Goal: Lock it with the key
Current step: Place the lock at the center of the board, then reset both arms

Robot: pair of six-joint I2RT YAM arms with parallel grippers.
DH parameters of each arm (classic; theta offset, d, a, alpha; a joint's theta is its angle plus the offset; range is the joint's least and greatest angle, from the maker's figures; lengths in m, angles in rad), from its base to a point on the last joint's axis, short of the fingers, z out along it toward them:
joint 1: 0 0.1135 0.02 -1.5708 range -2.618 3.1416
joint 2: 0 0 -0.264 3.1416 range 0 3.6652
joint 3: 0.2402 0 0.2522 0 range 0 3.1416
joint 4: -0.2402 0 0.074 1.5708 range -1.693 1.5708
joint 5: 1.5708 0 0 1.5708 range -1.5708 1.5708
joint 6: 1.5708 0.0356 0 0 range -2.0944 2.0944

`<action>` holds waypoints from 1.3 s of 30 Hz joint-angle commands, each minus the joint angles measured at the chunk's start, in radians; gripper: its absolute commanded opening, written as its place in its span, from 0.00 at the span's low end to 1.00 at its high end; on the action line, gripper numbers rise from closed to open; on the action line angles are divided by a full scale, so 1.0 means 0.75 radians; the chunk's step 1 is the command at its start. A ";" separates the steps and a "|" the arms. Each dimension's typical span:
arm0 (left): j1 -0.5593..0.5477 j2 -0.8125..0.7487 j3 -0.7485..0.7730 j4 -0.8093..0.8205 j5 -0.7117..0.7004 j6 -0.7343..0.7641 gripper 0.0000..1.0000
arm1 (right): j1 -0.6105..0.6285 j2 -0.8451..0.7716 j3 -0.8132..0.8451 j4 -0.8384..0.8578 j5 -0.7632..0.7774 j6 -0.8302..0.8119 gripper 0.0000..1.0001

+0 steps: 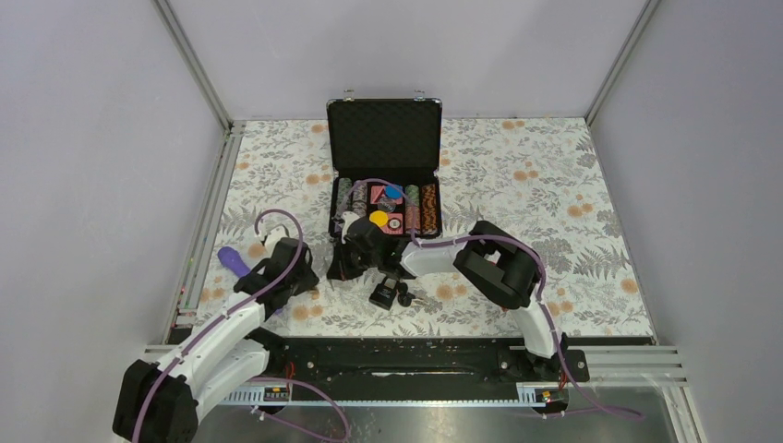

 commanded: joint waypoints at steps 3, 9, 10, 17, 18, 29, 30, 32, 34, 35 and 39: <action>0.027 -0.029 0.023 0.072 0.005 -0.008 0.48 | 0.010 0.065 0.108 0.020 -0.033 0.056 0.07; 0.034 -0.117 0.063 -0.041 -0.099 -0.032 0.64 | 0.010 0.097 0.157 -0.018 -0.115 0.103 0.26; 0.034 -0.132 0.077 -0.064 -0.121 -0.039 0.64 | 0.011 0.095 0.157 -0.017 -0.125 0.105 0.30; 0.036 -0.264 0.192 -0.267 -0.314 -0.085 0.78 | -0.002 -0.044 0.076 -0.056 -0.045 0.093 0.55; 0.035 -0.276 0.223 -0.294 -0.312 -0.081 0.82 | -0.011 -0.079 0.058 -0.083 -0.014 0.084 0.59; 0.033 -0.313 0.563 -0.591 -0.256 -0.061 0.99 | -0.181 -0.844 -0.353 -0.456 0.579 -0.035 0.80; 0.033 -0.319 0.582 -0.607 -0.250 -0.038 0.99 | -0.196 -0.932 -0.390 -0.519 0.662 -0.050 0.82; 0.033 -0.339 0.613 -0.635 -0.245 -0.001 0.99 | -0.223 -1.117 -0.440 -0.679 0.842 -0.091 0.87; 0.033 -0.365 0.643 -0.663 -0.239 0.031 0.99 | -0.235 -1.297 -0.470 -0.844 1.043 -0.116 0.91; 0.033 -0.386 0.656 -0.675 -0.237 0.044 0.99 | -0.238 -1.379 -0.481 -0.918 1.140 -0.126 0.93; 0.033 -0.448 0.731 -0.718 -0.244 0.096 0.99 | -0.241 -1.745 -0.512 -1.179 1.469 -0.143 1.00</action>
